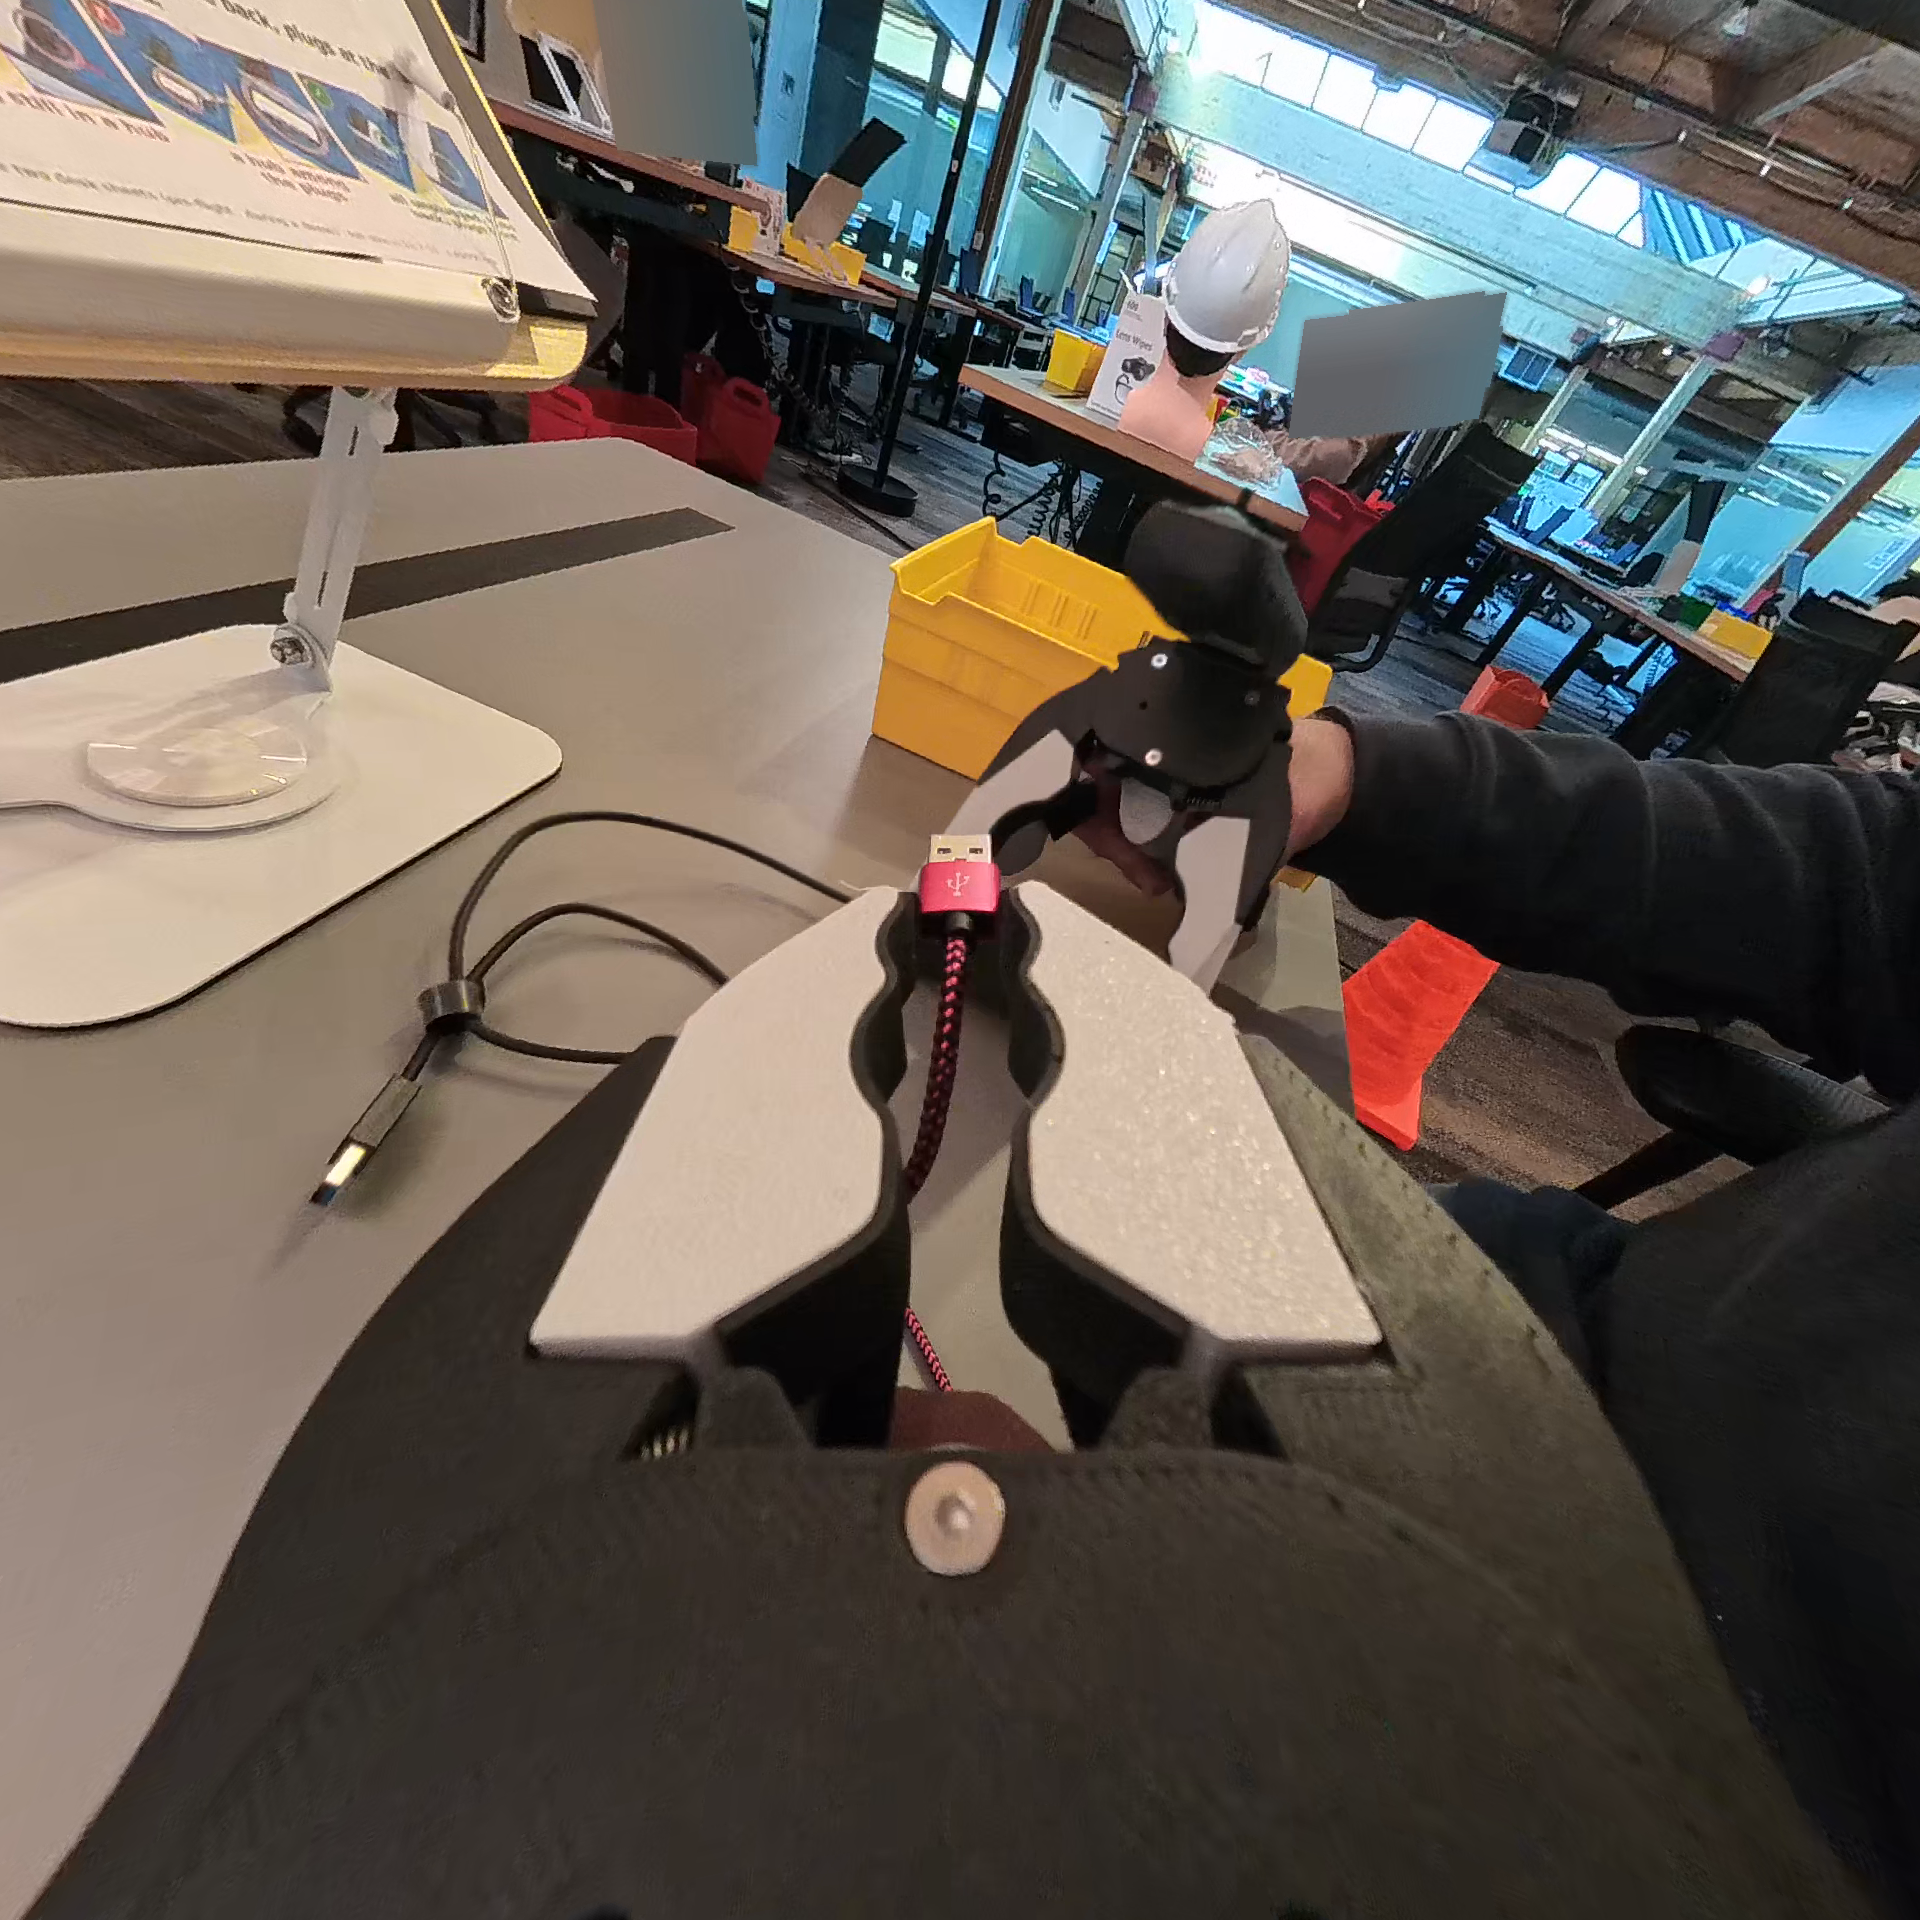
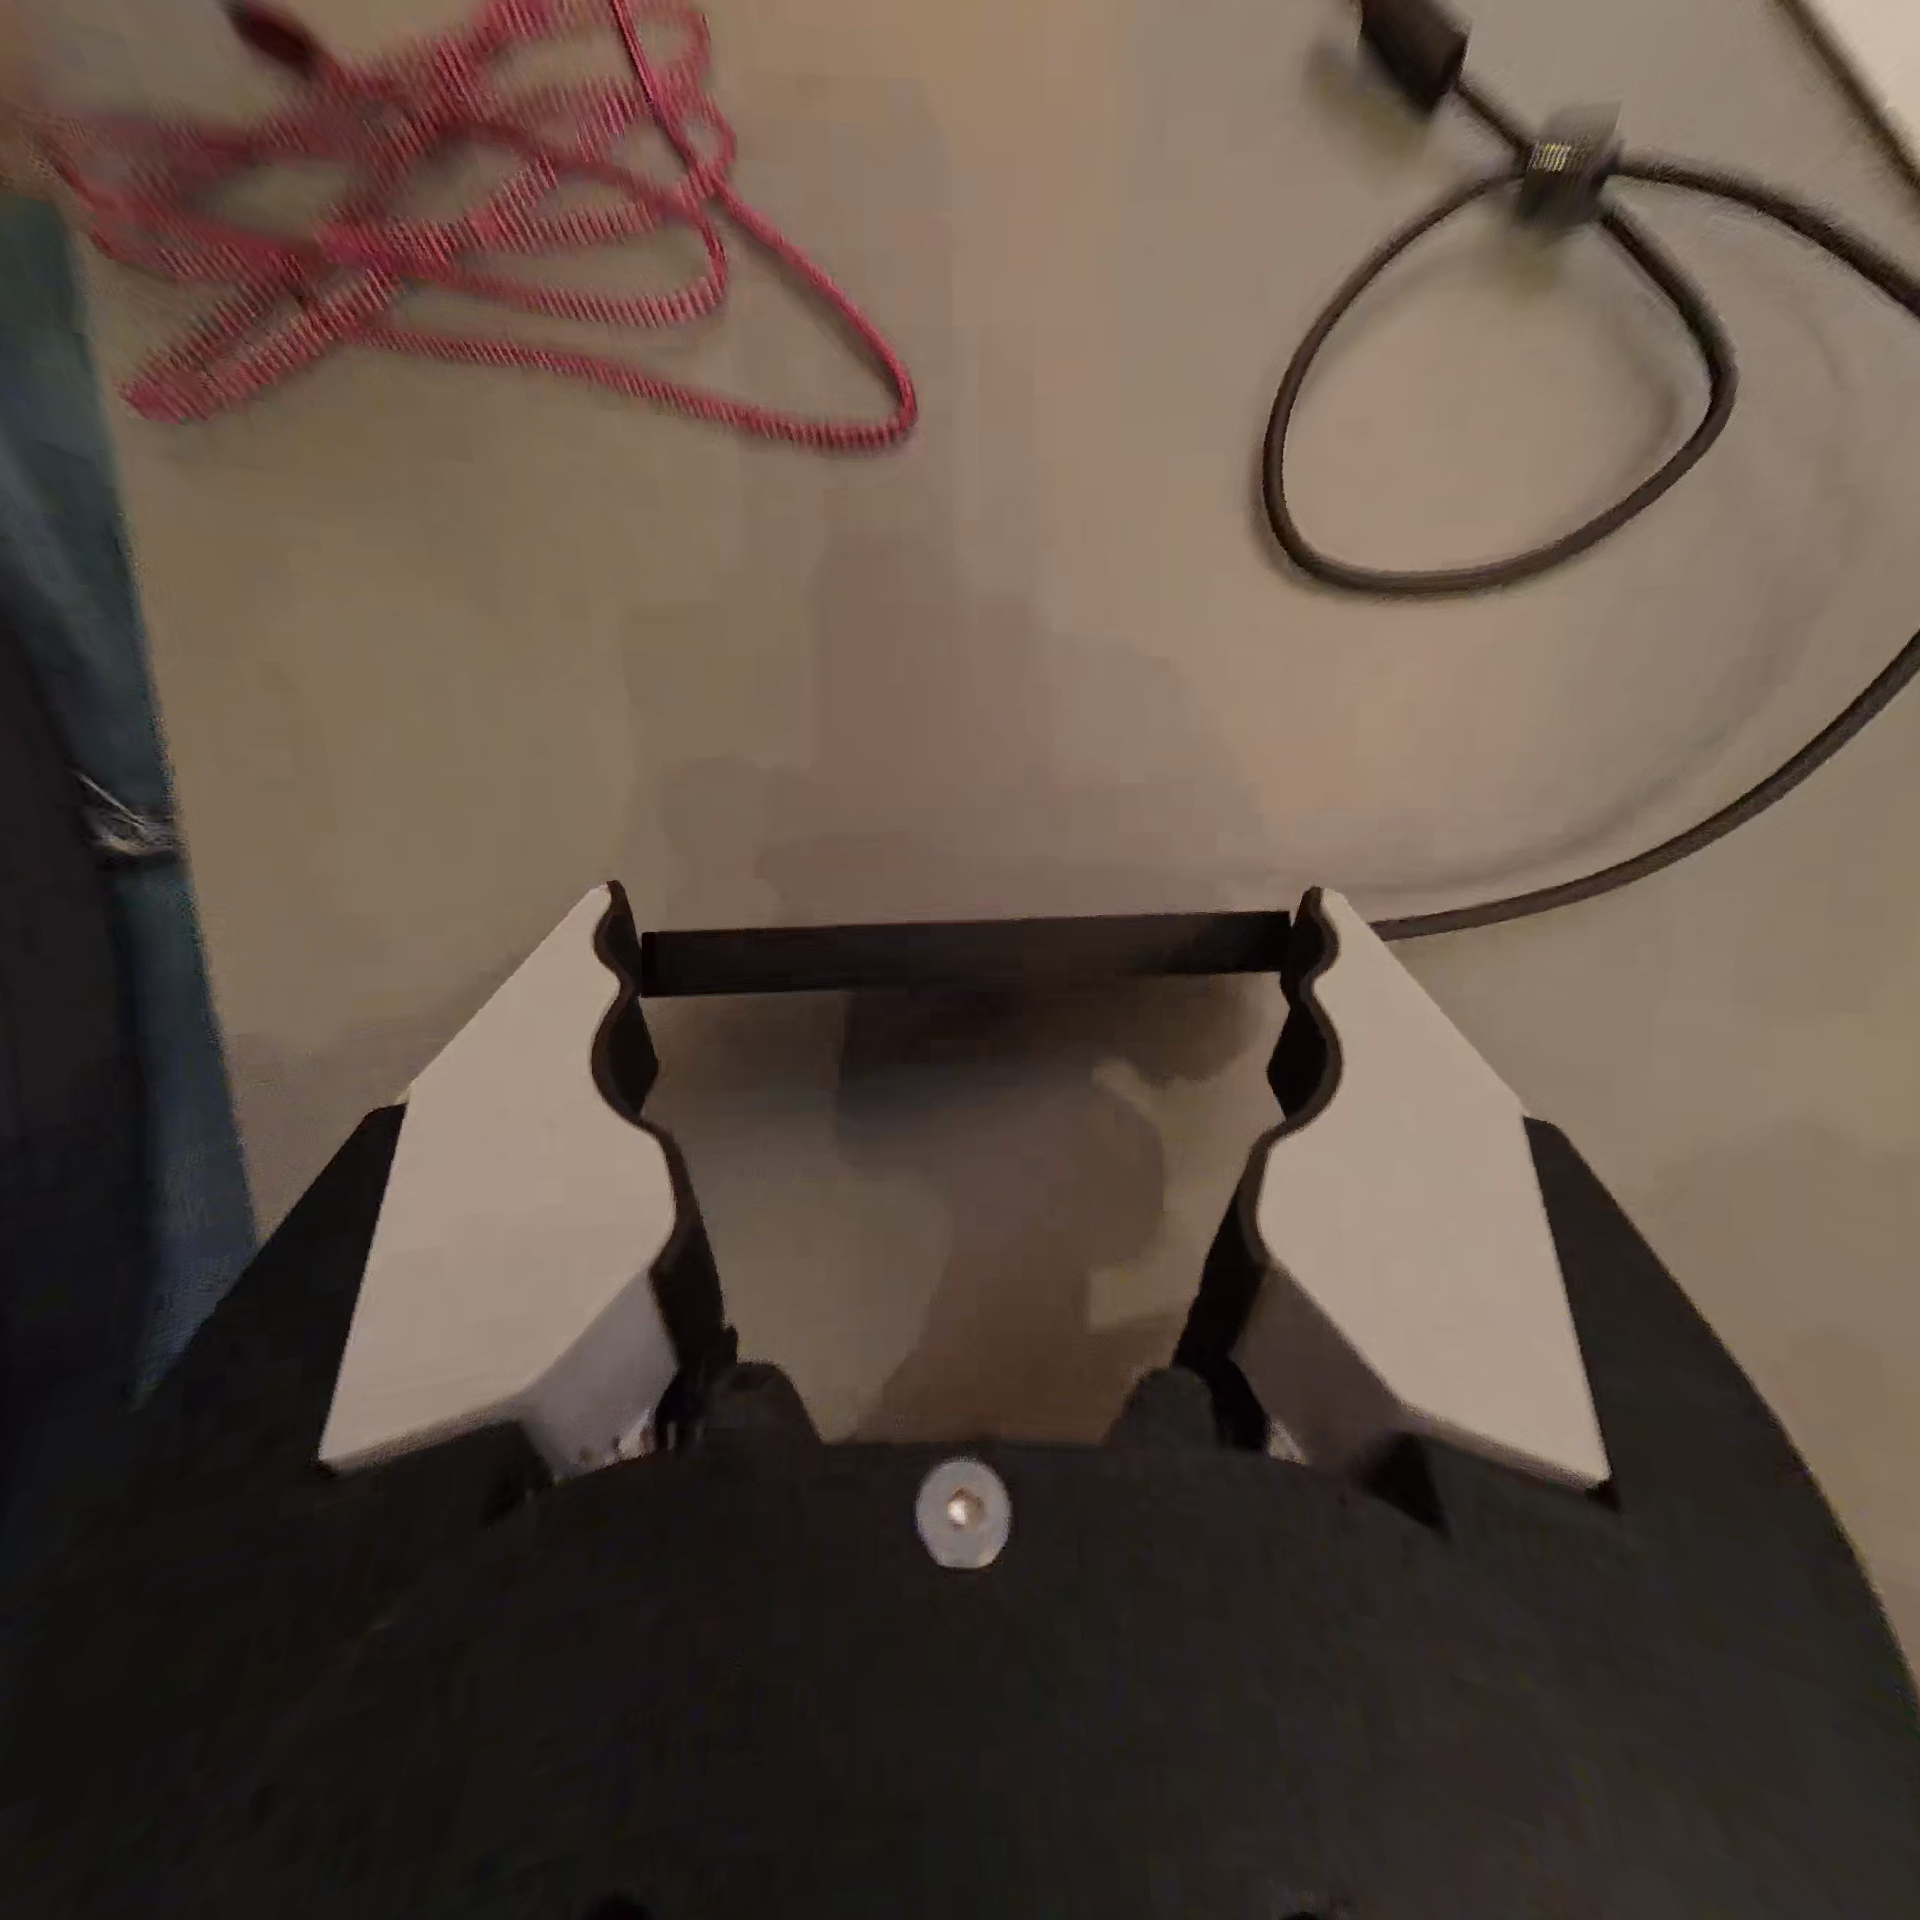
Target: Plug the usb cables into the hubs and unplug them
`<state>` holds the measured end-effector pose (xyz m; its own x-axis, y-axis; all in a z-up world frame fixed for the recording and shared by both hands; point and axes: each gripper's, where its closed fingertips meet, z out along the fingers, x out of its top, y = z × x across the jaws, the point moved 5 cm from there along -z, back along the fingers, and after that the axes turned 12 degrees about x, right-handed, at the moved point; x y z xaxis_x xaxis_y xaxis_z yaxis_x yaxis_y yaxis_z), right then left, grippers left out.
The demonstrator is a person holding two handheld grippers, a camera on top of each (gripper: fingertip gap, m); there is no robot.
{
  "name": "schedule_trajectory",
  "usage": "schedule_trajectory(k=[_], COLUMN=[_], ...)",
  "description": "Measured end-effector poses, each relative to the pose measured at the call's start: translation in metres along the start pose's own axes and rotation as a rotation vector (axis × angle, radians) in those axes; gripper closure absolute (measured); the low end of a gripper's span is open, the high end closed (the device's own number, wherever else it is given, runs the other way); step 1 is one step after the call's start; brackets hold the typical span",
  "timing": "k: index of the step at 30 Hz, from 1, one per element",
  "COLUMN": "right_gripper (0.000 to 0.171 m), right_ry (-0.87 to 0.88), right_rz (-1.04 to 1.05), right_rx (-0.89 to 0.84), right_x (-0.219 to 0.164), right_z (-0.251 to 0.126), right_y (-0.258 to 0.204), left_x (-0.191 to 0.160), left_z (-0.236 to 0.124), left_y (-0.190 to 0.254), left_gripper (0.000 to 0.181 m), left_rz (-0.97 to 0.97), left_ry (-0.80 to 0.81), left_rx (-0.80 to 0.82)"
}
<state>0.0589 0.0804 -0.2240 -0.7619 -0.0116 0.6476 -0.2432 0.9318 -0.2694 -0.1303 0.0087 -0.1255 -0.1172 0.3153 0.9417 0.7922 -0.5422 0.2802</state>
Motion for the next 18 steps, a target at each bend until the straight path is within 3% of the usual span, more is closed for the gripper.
schedule_trajectory(k=[7,18], right_gripper=[0.052,0.053], right_ry=[-0.313,-0.258], right_rz=[-0.035,-0.004], right_rx=[-0.085,-0.071], right_x=[-0.03,-0.027], right_z=[0.001,0.004], right_y=[0.002,0.003], left_x=[-0.002,-0.002], left_z=[0.002,0.001], left_y=[0.002,0.001], left_gripper=[0.166,0.167], left_rz=[0.003,0.002], left_ry=[-0.008,-0.006], left_rx=[-0.003,-0.005])
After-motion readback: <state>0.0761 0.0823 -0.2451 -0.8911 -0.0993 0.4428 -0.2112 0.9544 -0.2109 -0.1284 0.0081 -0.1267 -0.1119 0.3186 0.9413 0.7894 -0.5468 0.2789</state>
